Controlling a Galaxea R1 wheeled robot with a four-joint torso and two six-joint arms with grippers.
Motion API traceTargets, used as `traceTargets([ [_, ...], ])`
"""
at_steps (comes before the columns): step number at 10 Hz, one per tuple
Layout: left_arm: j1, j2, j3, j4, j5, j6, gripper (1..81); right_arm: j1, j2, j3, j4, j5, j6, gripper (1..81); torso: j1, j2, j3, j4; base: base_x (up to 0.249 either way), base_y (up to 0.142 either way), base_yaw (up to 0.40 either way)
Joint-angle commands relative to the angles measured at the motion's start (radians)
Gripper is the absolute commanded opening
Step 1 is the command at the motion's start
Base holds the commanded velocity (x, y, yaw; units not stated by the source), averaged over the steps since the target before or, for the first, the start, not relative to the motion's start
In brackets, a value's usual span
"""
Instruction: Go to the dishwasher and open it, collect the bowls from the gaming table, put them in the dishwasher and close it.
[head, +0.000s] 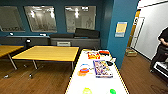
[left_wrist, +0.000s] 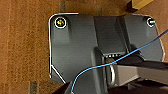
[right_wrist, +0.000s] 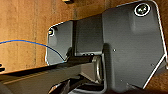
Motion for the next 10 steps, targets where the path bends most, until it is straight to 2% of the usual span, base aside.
traceTargets([
  [1,-0.039,-0.178,0.29,0.0,0.046,0.0,81.1,0.026,-0.367,0.445,0.043,0.009,0.009,81.1,0.0,0.0,0.0,0.0,0.0,0.0,0.0],
  [2,-0.042,-0.214,0.348,0.0,0.046,0.0,81.1,0.032,-0.44,0.526,0.061,0.029,0.009,81.1,0.0,0.0,0.0,0.0,0.0,0.0,0.0],
  [3,-0.043,-0.22,0.357,-0.002,0.046,-0.002,81.1,0.034,-0.531,0.62,0.064,0.058,0.009,81.1,0.0,0.0,0.0,0.0,0.0,0.0,0.0],
  [5,-0.043,-0.21,0.353,-0.002,0.046,0.0,81.1,0.051,-0.684,0.771,0.066,0.125,0.009,81.1,0.0,0.0,-0.095,0.0,0.0,0.0,0.0],
  [7,-0.043,-0.205,0.353,0.001,0.046,0.001,81.1,0.097,-0.835,0.923,0.064,0.135,0.037,81.1,0.0,0.0,-0.13,0.0,0.0,0.0,0.0],
  [10,-0.043,-0.196,0.344,0.006,0.046,0.001,81.1,0.198,-1.023,1.076,0.061,0.135,0.104,81.1,0.0,0.0,-0.231,0.0,0.0,0.0,0.0],
])
